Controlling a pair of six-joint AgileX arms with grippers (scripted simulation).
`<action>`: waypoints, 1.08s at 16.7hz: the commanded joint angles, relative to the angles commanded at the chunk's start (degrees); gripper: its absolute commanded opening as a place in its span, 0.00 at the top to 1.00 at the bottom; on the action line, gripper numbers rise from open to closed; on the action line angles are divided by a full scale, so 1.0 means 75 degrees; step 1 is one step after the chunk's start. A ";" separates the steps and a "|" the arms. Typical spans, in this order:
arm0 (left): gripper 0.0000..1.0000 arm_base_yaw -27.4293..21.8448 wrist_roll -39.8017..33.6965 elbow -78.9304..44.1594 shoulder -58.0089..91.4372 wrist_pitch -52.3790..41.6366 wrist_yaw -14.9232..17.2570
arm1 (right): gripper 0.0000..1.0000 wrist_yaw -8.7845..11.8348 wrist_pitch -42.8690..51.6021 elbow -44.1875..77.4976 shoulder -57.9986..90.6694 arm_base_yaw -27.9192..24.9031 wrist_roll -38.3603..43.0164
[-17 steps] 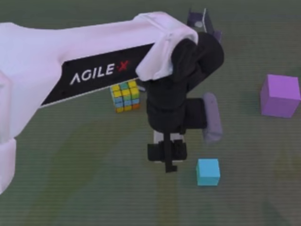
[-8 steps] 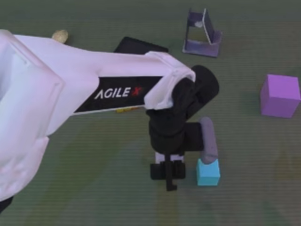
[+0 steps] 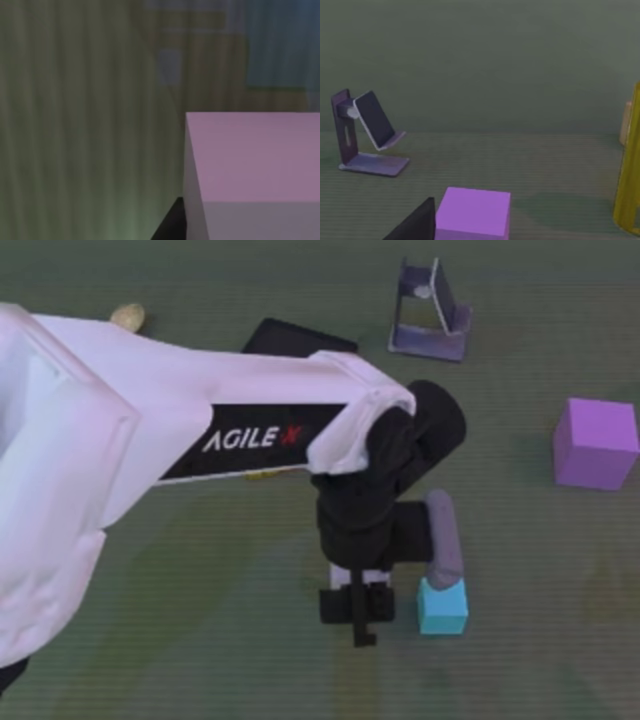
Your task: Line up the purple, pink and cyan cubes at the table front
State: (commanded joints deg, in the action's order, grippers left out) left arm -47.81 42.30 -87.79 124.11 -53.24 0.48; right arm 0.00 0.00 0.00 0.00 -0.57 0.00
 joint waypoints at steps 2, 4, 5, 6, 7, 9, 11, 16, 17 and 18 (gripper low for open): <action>0.47 0.0000 0.0000 0.0000 0.0000 0.0000 0.0000 | 0.00 0.0000 0.0000 0.0000 0.0000 0.0000 0.0000; 0.32 0.0000 0.0000 0.0000 0.0000 0.0000 0.0000 | 0.00 0.0000 0.0000 0.0000 0.0000 0.0000 0.0000; 0.25 0.0000 0.0000 0.0000 0.0000 0.0000 0.0000 | 0.00 0.0000 0.0000 0.0000 0.0000 0.0000 0.0000; 0.17 0.0000 0.0000 0.0000 0.0000 0.0000 0.0000 | 0.00 0.0000 0.0000 0.0000 0.0000 0.0000 0.0000; 0.10 0.0000 0.0000 0.0000 0.0000 0.0000 0.0000 | 0.00 0.0000 0.0000 0.0000 0.0000 0.0000 0.0000; 0.00 0.0000 0.0000 0.0000 0.0000 0.0000 0.0000 | 0.00 0.0000 0.0000 0.0000 0.0000 0.0000 0.0000; 0.00 0.0000 0.0000 0.0000 0.0000 0.0000 0.0000 | 0.00 0.0000 0.0000 0.0000 0.0000 0.0000 0.0000; 0.00 0.0000 0.0000 0.0000 0.0000 0.0000 0.0000 | 0.00 0.0000 0.0000 0.0000 0.0000 0.0000 0.0000; 0.00 0.0015 0.0000 -0.0001 -0.0005 -0.0002 0.0000 | 0.00 0.0000 0.0000 0.0000 0.0000 0.0000 0.0000; 0.00 0.0022 -0.0005 -0.0024 -0.0009 -0.0027 0.0000 | 0.00 0.0000 0.0000 0.0000 0.0000 0.0000 0.0000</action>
State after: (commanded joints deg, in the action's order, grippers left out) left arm -47.65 42.27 -87.97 124.05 -53.44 0.48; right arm 0.00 0.00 0.00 0.00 -0.57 0.00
